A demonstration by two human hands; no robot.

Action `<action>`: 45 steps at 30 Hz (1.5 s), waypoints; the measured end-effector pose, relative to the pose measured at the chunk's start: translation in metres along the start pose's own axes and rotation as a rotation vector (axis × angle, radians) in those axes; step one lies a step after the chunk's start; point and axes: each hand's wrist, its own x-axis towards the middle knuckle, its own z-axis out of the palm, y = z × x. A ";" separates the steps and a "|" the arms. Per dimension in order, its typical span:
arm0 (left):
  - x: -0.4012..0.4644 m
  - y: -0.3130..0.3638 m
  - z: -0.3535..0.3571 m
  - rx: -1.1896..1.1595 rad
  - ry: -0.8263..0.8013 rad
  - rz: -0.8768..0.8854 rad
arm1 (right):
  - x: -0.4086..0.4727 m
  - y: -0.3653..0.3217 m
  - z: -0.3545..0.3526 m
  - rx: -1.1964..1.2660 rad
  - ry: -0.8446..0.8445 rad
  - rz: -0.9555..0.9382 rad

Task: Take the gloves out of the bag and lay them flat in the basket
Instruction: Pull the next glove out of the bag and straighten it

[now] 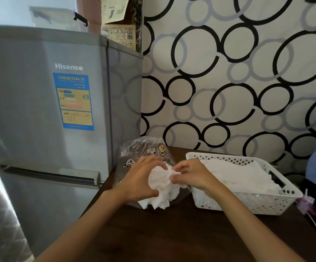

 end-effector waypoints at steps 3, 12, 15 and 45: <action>-0.001 0.006 0.003 -0.003 0.052 -0.009 | 0.001 -0.002 -0.002 -0.037 -0.033 0.011; -0.001 -0.008 0.008 0.171 0.064 -0.049 | 0.001 0.000 -0.001 -0.138 0.032 0.038; -0.003 0.002 0.003 -0.032 0.014 -0.054 | 0.001 -0.002 0.000 -0.112 0.034 0.025; 0.010 -0.017 0.019 0.080 -0.056 -0.196 | -0.009 -0.017 -0.053 0.256 0.614 -0.309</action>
